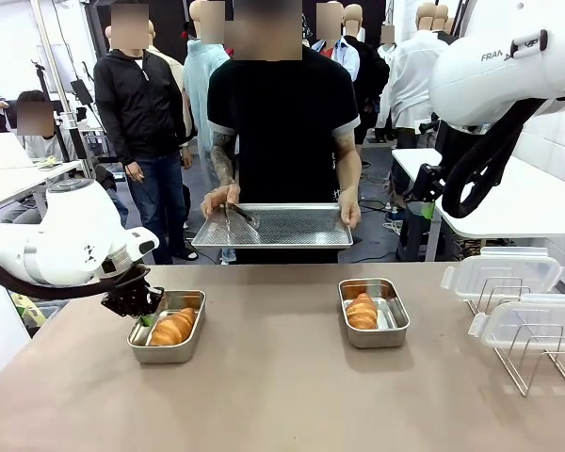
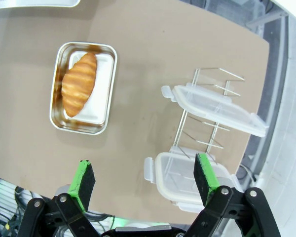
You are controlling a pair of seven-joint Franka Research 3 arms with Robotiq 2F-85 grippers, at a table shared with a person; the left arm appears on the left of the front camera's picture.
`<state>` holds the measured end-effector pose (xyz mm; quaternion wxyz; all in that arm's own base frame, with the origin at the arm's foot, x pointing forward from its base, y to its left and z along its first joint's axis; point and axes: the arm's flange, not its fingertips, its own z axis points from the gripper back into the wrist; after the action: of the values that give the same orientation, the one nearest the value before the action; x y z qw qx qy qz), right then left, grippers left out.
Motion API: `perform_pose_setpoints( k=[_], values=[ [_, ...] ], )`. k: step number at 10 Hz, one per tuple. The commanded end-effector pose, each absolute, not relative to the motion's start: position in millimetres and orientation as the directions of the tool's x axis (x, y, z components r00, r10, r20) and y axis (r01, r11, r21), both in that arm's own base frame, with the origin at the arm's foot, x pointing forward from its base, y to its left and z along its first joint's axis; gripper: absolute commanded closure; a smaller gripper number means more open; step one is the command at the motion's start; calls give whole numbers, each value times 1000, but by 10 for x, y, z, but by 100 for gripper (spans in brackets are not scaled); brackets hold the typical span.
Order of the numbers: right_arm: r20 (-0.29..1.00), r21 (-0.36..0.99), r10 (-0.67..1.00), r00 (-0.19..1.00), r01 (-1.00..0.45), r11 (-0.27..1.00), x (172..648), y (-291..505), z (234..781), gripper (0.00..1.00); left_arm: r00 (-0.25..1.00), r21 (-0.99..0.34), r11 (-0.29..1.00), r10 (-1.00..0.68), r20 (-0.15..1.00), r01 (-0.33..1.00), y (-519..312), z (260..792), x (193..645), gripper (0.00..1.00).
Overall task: Place the bread in airtight containers.
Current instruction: Pick up one Airtight Container lid and hand it to the human.
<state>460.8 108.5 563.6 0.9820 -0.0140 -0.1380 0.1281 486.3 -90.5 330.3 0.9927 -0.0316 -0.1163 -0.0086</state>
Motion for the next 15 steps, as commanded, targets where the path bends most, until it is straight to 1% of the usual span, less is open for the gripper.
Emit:
perform_pose_setpoints(
  k=[1, 2, 6, 7, 9, 11, 12, 13, 15],
  values=[
    [271, -66, 251, 929, -242, 968, 4619, 1095, 5634, 0, 975, -81, 997, 30, 219, -13, -890, 3265, 4990, 100],
    [271, -66, 251, 929, -242, 968, 4619, 1095, 5634, 0, 977, -80, 997, 27, 214, -10, -879, 3274, 4989, 100],
    [271, -66, 251, 929, -242, 968, 4619, 1095, 5634, 0, 962, -96, 995, 5, 274, 22, -836, 3518, 4868, 21],
    [271, -66, 251, 929, -242, 968, 4619, 1095, 5634, 0, 961, -80, 996, -12, 277, 36, -814, 3593, 4840, 1],
    [271, -66, 251, 929, -242, 968, 4619, 1095, 5634, 0, 949, -36, 998, -45, 312, 59, -715, 3833, 4730, 0],
    [271, -66, 251, 929, -242, 968, 4619, 1095, 5634, 0, 928, -25, 995, -84, 362, 99, -449, 4215, 4676, 0],
    [271, -66, 251, 929, -242, 968, 4619, 1095, 5634, 0, 915, -35, 999, 0, 404, 15, -245, 4390, 4747, 0],
    [271, -66, 251, 929, -242, 968, 4619, 1095, 5634, 0, 905, -12, 998, 55, 423, -55, -26, 4532, 4791, 0],
    [271, -66, 251, 929, -242, 968, 4619, 1095, 5634, 0, 893, 4, 997, 64, 446, -73, 442, 4727, 4761, 0]
  ],
)
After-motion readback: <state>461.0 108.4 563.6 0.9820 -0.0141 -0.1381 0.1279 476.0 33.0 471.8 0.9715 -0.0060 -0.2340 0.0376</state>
